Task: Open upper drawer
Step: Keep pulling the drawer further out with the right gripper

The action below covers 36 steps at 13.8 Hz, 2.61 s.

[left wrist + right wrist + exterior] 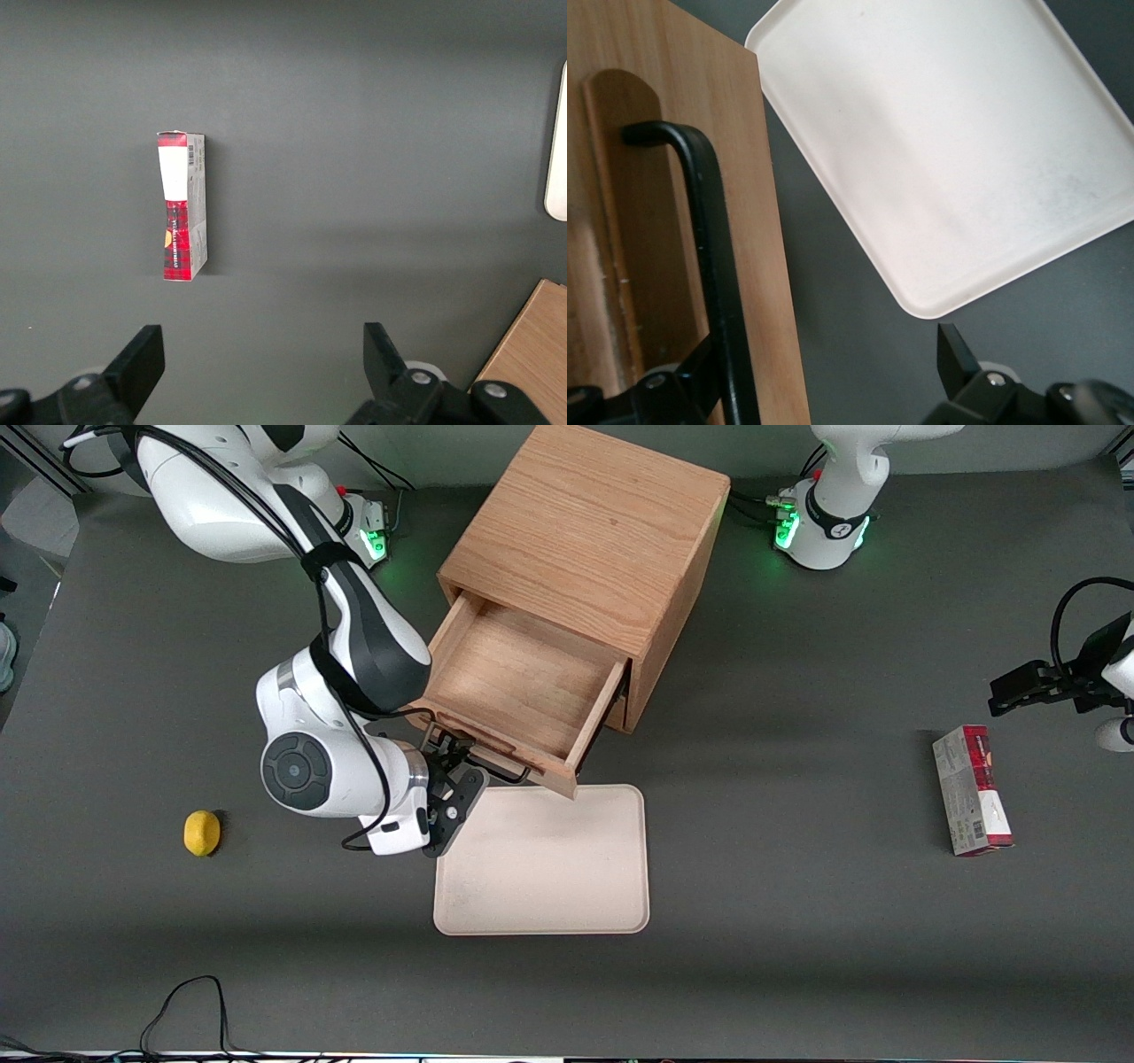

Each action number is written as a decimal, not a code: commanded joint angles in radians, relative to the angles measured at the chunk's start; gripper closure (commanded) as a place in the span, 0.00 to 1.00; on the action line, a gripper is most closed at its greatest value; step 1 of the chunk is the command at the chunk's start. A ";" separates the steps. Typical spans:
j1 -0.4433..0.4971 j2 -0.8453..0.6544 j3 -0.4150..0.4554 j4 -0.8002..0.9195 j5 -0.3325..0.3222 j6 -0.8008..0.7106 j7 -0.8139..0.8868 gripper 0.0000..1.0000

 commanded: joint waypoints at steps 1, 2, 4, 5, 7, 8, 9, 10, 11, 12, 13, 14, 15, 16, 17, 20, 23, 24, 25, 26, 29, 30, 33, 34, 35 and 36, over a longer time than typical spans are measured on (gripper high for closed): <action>-0.020 0.023 0.003 0.047 0.012 0.016 -0.019 0.00; -0.021 0.021 0.003 0.047 0.010 0.023 -0.017 0.00; -0.024 0.023 0.003 0.047 0.010 0.039 -0.019 0.00; -0.027 0.029 0.003 0.048 0.010 0.048 -0.022 0.00; -0.038 0.038 0.004 0.064 0.010 0.049 -0.022 0.00; -0.041 0.044 0.004 0.070 0.010 0.049 -0.022 0.00; -0.043 0.046 0.004 0.074 0.010 0.049 -0.023 0.00; -0.047 0.053 0.004 0.077 0.010 0.051 -0.023 0.00; -0.049 0.056 0.004 0.082 0.010 0.059 -0.023 0.00; -0.049 0.056 0.003 0.082 0.010 0.060 -0.022 0.00; -0.050 0.060 0.003 0.085 0.009 0.062 -0.022 0.00; -0.056 0.061 0.003 0.085 0.009 0.069 -0.022 0.00; -0.059 0.064 0.004 0.085 0.010 0.069 -0.022 0.00; -0.059 0.066 0.003 0.090 0.009 0.069 -0.023 0.00; -0.064 0.067 0.004 0.094 0.009 0.069 -0.023 0.00; -0.067 0.072 0.003 0.100 0.009 0.071 -0.022 0.00; -0.072 0.073 0.003 0.111 0.009 0.076 -0.020 0.00; -0.072 0.073 0.003 0.113 0.007 0.077 -0.019 0.00; -0.072 0.073 0.003 0.116 0.006 0.076 -0.019 0.00; -0.072 0.073 -0.005 0.120 0.006 0.076 -0.019 0.00; -0.072 0.070 -0.019 0.122 0.006 0.068 -0.014 0.00; -0.070 0.064 -0.019 0.122 0.004 0.063 -0.011 0.00; -0.069 0.050 -0.017 0.125 -0.007 0.043 -0.009 0.00; -0.069 0.040 -0.017 0.125 -0.007 0.037 -0.006 0.00; -0.070 0.021 -0.019 0.127 -0.007 0.027 -0.006 0.00; -0.070 0.005 -0.020 0.127 -0.007 0.011 -0.006 0.00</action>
